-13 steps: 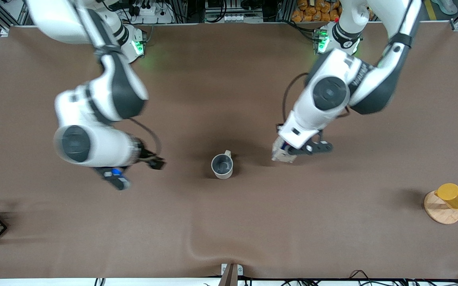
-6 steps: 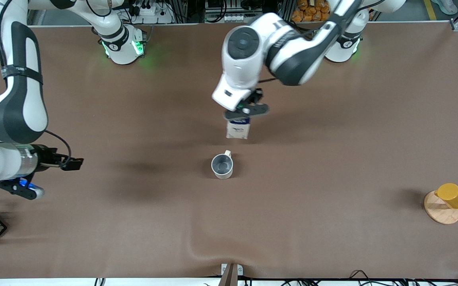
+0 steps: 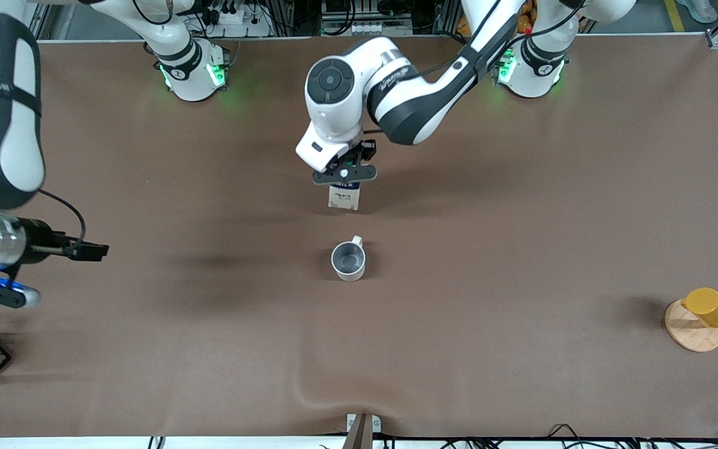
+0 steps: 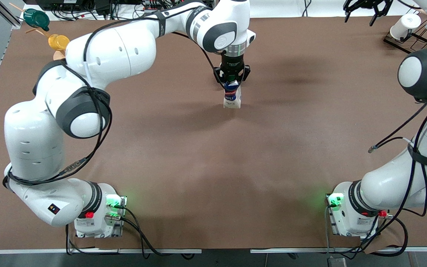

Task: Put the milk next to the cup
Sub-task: 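Carry milk to the mug with the left gripper while the right gripper withdraws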

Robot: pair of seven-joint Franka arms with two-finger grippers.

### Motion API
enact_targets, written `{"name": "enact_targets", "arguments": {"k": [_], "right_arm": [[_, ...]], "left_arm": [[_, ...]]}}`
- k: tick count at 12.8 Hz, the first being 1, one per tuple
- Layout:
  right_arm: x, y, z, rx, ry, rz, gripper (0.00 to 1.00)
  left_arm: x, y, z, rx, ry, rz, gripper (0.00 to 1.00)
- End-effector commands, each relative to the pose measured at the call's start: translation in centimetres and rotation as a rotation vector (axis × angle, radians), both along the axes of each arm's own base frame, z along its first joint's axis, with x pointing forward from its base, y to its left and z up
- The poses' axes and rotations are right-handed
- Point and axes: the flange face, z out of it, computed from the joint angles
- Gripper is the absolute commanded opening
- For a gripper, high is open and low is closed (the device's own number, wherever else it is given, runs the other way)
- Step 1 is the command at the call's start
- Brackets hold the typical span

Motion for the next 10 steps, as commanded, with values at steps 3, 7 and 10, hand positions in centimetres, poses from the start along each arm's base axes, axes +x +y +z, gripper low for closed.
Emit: {"name": "enact_targets", "arguments": {"k": [3, 7, 10], "right_arm": [[-5.8, -3.2, 3.0, 0.014, -0.108, 0.141, 1.00], [-8.9, -4.3, 5.4, 0.016, -0.141, 0.135, 1.00], [-9.3, -4.7, 5.8, 0.014, -0.166, 0.127, 1.00]], "left_arm": [[2.2, -0.3, -2.1, -0.009, -0.040, -0.011, 0.00], [2.7, 0.0, -3.1, 0.024, -0.072, -0.030, 0.00], [2.9, 0.1, -3.9, 0.032, -0.066, -0.033, 0.00]]}}
